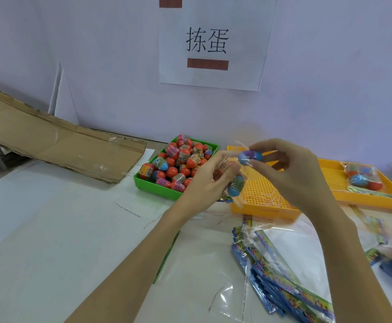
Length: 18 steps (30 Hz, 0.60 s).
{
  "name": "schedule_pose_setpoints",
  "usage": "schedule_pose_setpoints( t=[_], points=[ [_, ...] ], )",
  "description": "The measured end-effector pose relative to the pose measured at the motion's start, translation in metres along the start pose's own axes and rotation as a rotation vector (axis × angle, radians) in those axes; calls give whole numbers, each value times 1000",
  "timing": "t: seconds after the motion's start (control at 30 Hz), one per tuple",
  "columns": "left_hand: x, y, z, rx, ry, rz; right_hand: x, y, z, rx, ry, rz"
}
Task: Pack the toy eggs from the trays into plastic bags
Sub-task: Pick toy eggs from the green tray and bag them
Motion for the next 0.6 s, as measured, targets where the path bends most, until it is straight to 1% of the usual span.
schedule_pose_setpoints(
  t=[0.1,0.2,0.27,0.37,0.5,0.6],
  points=[
    [-4,1,0,-33,-17,22,3,-2,0,23,27,-114],
    [-6,2,2,-43,4,54,4,-3,-1,40,92,-138],
    [-7,2,3,-70,-6,70,5,-3,-1,48,82,-150],
    [-7,3,2,-120,-32,57,8,-3,0,1,-2,-123],
    [-2,1,4,-150,-104,-15,9,-3,-2,-70,-89,-81],
    [-1,2,3,-168,-156,7,12,-4,-4,-79,-91,-73]
  ],
)
Point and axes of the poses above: each hand's wrist, its own y-axis towards the middle knuckle, its own x-axis out of the palm, z = x × y, the point moved 5 cm from there along y, towards the middle knuckle, and after that the axes turned 10 degrees about z, right-handed, at the moved point
